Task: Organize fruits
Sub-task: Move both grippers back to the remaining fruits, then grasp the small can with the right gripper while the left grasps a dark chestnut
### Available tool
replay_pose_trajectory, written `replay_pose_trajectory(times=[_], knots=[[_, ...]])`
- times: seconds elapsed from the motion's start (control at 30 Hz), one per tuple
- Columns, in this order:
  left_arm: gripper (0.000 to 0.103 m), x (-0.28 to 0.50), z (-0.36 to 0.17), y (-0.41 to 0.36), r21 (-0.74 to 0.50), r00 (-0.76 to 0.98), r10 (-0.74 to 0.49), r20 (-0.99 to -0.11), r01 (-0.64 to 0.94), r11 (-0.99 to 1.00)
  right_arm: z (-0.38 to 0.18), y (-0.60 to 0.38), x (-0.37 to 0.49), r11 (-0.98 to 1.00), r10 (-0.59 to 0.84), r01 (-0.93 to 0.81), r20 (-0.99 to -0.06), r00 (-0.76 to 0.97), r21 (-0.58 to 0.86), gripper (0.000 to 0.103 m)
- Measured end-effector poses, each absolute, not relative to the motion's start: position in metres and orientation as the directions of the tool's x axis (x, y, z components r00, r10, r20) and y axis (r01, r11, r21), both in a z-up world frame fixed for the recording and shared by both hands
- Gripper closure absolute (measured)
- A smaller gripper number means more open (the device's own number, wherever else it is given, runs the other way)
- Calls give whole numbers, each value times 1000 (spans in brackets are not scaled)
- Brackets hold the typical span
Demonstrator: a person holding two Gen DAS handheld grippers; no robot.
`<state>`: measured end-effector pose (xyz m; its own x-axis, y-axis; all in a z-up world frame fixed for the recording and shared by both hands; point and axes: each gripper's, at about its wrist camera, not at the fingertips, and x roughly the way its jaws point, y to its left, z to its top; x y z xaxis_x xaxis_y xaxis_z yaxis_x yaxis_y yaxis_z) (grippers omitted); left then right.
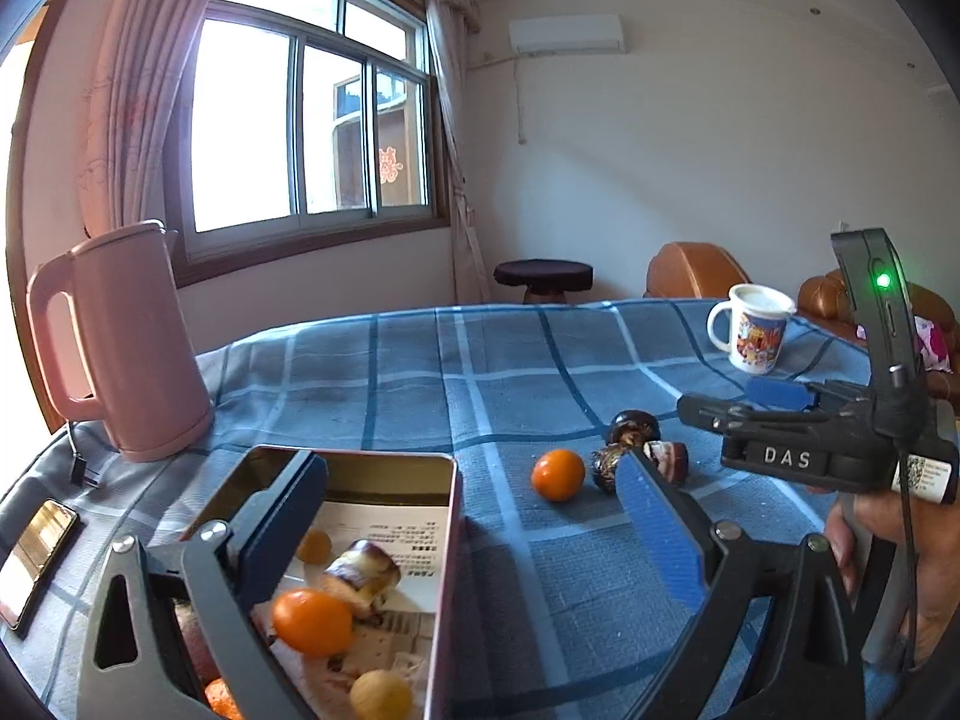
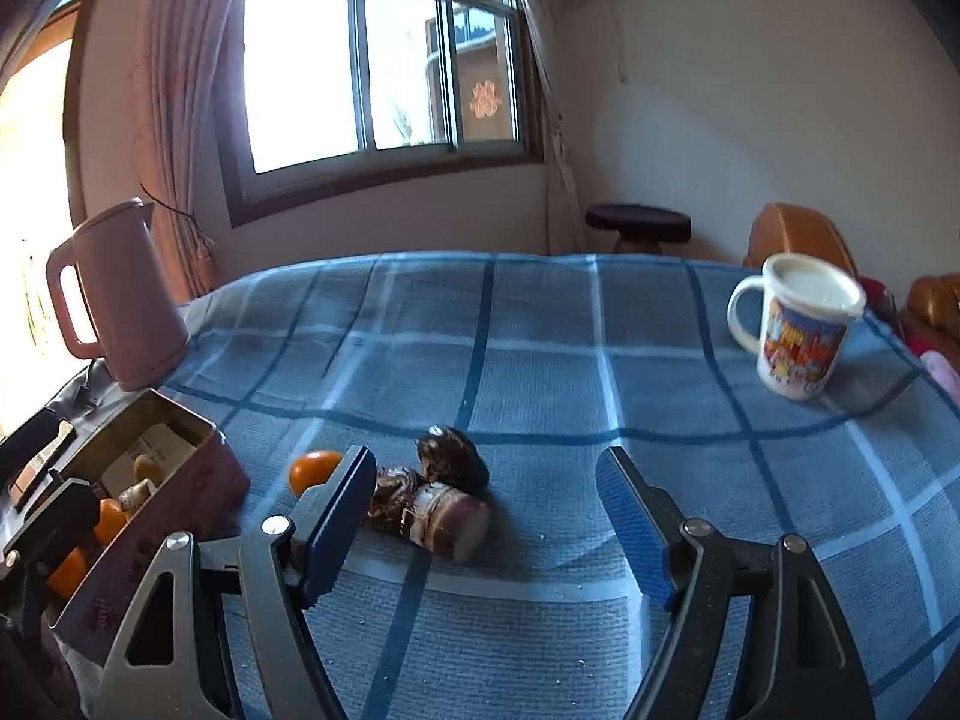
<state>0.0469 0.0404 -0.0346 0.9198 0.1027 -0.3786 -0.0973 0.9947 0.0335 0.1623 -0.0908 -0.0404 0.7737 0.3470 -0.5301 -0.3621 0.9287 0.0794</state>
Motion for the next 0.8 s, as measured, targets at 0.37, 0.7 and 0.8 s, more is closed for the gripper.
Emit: replay_pose_trajectory(times=[0.37,0.7,0.8], knots=[[1,67,-44,30,56,900,112,-422,-98,994,-69,-75,194,902,403,-396,-667,626,173,43],[1,82,-46,50,77,873,194,-448,-179,981,-78,-73,200,872,449,-439,-708,545,215,57],[1,84,-46,45,64,872,164,-460,-152,986,-78,-76,198,868,457,-445,-702,546,219,58]])
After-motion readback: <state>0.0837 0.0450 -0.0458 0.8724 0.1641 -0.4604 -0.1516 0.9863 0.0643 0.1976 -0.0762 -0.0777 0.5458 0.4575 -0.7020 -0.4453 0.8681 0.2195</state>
